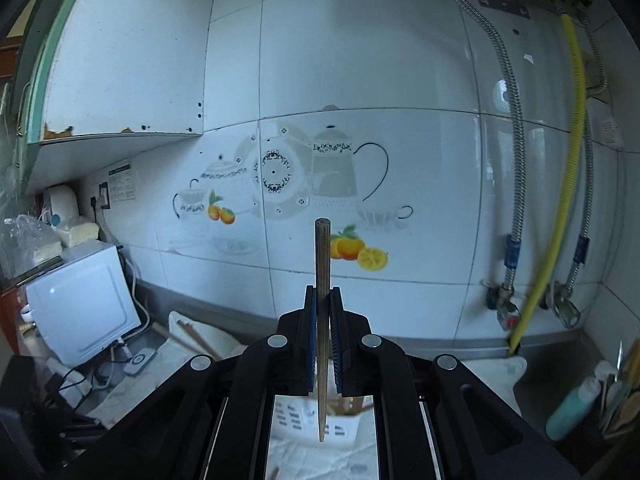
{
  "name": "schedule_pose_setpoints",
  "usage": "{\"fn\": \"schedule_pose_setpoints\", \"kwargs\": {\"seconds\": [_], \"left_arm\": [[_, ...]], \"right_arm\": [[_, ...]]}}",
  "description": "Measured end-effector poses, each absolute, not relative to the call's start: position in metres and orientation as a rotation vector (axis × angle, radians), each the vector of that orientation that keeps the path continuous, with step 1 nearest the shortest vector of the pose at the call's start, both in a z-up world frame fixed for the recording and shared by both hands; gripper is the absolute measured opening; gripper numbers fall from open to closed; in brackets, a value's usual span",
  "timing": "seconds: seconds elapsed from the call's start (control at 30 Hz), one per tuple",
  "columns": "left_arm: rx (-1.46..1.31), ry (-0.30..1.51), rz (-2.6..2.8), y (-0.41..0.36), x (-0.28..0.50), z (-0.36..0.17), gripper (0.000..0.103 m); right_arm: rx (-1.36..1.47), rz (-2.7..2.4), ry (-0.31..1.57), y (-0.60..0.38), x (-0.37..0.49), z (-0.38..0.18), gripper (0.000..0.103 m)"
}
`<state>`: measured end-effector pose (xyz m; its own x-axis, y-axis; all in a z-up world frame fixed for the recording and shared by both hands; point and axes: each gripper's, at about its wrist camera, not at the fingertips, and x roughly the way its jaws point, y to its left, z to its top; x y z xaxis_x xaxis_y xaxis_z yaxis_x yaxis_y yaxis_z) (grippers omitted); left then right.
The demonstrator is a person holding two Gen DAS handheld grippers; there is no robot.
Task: Organize utensils
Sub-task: 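Lift the chopstick into the holder with the right tool while the left tool carries its own there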
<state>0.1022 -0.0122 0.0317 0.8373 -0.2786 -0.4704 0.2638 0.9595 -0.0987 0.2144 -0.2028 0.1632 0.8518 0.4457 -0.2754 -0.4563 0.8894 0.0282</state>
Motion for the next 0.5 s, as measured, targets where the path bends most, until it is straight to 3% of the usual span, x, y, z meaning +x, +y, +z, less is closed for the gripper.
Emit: {"fn": "schedule_pose_setpoints", "kwargs": {"seconds": [0.23, 0.5], "left_arm": [[-0.016, 0.43, -0.306, -0.01, 0.116, 0.071, 0.005], [0.016, 0.313, -0.266, -0.01, 0.137, 0.122, 0.005]], "right_arm": [[-0.046, 0.445, 0.244, -0.19, 0.253, 0.158, 0.007], [-0.084, 0.441, 0.348, -0.179, 0.284, 0.123, 0.007]]}}
